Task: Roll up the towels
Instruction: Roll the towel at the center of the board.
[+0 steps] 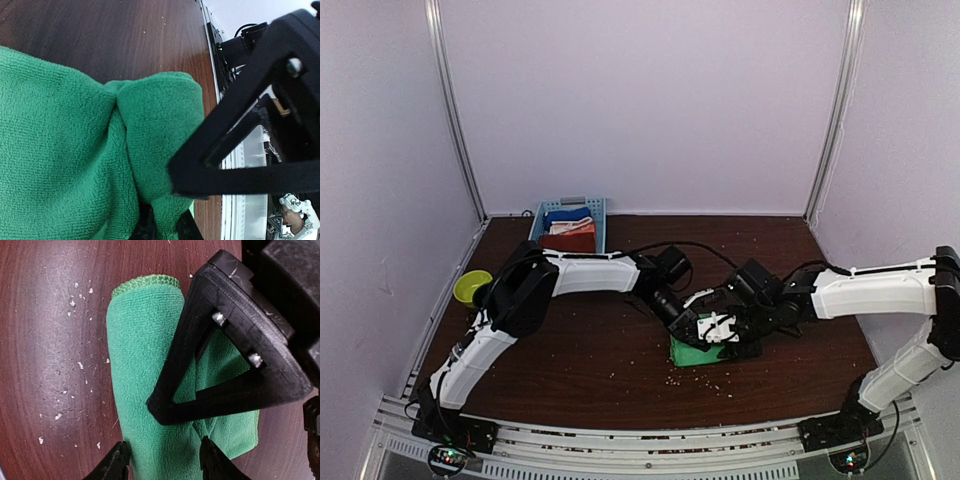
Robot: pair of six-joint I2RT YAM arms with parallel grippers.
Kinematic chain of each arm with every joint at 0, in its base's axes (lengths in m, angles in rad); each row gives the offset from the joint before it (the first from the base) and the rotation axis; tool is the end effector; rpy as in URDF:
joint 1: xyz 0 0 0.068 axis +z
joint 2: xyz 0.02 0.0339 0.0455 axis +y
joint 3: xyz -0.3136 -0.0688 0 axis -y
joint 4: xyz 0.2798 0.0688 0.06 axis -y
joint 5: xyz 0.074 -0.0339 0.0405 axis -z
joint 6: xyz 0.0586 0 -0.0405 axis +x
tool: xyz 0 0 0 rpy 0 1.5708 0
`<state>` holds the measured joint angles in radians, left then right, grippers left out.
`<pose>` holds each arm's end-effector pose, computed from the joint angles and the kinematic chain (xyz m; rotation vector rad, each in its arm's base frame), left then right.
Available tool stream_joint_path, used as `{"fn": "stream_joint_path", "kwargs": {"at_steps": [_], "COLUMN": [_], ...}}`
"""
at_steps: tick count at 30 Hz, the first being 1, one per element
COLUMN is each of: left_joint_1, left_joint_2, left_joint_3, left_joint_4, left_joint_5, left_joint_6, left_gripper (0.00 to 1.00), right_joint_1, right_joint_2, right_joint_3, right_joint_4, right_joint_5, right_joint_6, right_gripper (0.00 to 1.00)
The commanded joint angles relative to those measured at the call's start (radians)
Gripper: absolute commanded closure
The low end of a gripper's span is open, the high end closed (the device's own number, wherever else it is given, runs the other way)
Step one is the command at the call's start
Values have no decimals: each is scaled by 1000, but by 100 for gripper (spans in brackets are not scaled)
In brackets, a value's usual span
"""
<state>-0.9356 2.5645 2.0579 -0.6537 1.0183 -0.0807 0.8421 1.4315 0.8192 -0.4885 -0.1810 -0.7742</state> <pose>0.3149 -0.5113 0.1052 -1.3329 -2.2079 1.5089 0.1916 0.2305 0.1950 -1.9678 1.8001 0.2635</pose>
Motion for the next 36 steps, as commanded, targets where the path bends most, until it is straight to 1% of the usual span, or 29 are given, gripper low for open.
{"fn": "stream_joint_path", "kwargs": {"at_steps": [1, 4, 7, 8, 10, 12, 14, 17, 19, 21, 23, 25, 28, 31, 34, 36], "left_joint_1": [-3, -2, 2, 4, 12, 25, 42, 79, 84, 86, 83, 72, 23, -33, -116, -187], "left_joint_2": [66, 65, 51, 40, 6, -65, -190, -405, -524, -615, -661, -721, -827, -880, -890, -871], "left_joint_3": [-20, -15, -12, -13, -19, -58, -211, -453, -585, -671, -716, -786, -904, -986, -1035, -1019], "left_joint_4": [-93, -93, -93, -93, -92, -42, 99, 334, 450, 503, 503, 545, 647, 713, 761, 775], "left_joint_5": [-57, -65, -84, -102, -170, -292, -430, -563, -655, -740, -797, -859, -993, -1101, -1154, -1169], "left_joint_6": [-8, -2, 15, 24, 39, 42, 9, -51, -53, -35, -11, 7, 87, 220, 372, 476], "left_gripper": [87, 84, 78, 76, 68, 60, 53, 48, 44, 40, 39, 38, 38, 38, 38, 37], "right_joint_1": [12, 11, 11, 11, 8, -1, -30, -86, -129, -173, -219, -274, -358, -410, -440, -452], "right_joint_2": [36, 69, 101, 112, 135, 153, 163, 176, 193, 230, 285, 362, 487, 596, 688, 738], "right_joint_3": [-33, -37, -32, -25, -4, 16, 27, 54, 84, 130, 186, 251, 354, 442, 526, 557], "right_joint_4": [78, 70, 40, 20, -25, -73, -122, -196, -262, -337, -414, -492, -617, -698, -743, -740], "right_joint_5": [42, 44, 20, 2, -36, -93, -153, -249, -311, -377, -442, -512, -603, -647, -656, -643], "right_joint_6": [-31, -46, -52, -51, -42, -31, -21, -23, -32, -41, -58, -82, -134, -154, -133, -79], "right_gripper": [49, 53, 63, 68, 76, 82, 85, 87, 87, 87, 87, 87, 88, 89, 89, 89]}}
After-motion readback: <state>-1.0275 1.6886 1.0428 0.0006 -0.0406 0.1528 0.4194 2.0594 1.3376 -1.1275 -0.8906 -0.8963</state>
